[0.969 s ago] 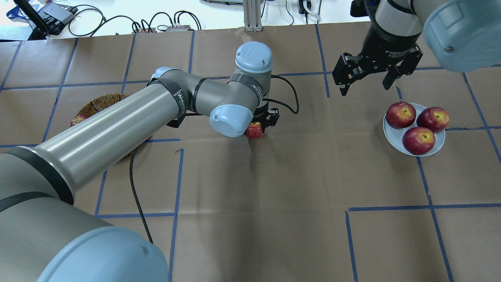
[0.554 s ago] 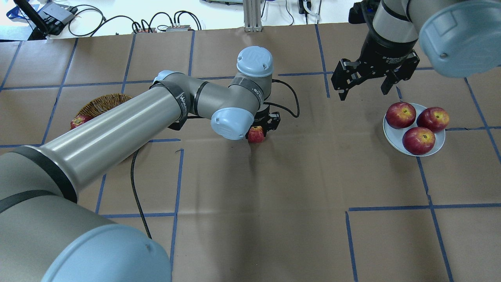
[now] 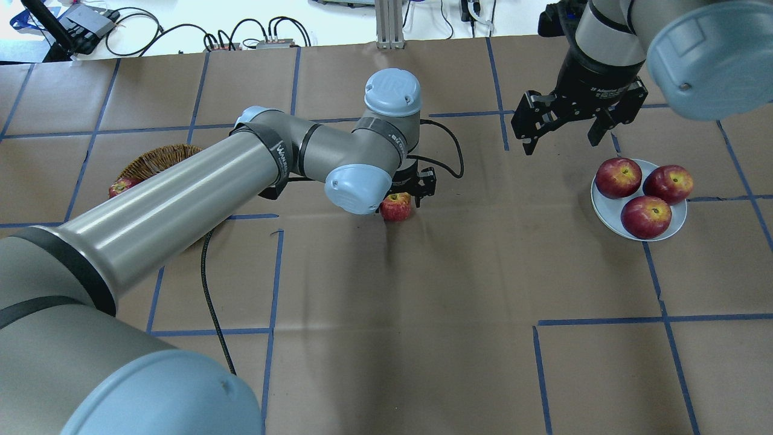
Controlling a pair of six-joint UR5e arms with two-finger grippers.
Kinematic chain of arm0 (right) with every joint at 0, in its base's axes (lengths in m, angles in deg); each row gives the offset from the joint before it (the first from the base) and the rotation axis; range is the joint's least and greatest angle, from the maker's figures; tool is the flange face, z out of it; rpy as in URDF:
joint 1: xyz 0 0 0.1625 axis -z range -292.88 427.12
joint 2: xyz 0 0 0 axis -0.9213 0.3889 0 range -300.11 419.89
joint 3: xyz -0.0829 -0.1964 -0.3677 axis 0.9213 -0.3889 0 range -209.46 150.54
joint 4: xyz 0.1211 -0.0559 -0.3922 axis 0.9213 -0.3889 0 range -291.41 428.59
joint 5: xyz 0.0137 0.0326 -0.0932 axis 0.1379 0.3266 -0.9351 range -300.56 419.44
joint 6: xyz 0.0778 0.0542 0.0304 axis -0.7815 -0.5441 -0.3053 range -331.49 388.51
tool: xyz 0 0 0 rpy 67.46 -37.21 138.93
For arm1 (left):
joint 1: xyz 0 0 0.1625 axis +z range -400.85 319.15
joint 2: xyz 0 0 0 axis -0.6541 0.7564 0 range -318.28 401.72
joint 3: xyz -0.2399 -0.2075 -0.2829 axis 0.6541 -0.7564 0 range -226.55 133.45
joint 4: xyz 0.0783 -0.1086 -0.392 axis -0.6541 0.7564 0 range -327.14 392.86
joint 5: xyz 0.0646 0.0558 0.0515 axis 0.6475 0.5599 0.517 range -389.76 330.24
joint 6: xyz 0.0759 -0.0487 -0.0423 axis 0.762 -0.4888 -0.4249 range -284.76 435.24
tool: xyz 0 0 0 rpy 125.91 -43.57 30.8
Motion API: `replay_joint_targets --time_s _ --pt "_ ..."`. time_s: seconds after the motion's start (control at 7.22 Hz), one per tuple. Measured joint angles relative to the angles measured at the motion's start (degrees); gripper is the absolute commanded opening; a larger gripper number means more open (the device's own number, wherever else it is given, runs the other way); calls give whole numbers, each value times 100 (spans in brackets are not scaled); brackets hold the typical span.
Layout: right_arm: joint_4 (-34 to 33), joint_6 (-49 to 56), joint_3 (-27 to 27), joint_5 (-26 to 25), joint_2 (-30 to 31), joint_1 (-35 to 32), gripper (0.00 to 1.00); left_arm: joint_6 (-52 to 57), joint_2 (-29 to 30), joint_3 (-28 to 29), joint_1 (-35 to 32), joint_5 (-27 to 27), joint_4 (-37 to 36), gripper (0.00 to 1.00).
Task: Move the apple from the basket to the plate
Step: 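Lower the apple onto the table and open the left gripper, then raise the left gripper back over the basket while the right gripper reaches to the apple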
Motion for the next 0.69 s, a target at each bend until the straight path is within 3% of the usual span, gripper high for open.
replay_joint_targets --time_s 0.28,0.69 --pt "-1 0 0 2 0 0 100 119 -402 56 104 23 173 99" --pt "-23 -10 -13 -9 1 6 100 831 -1293 329 593 37 1452 99"
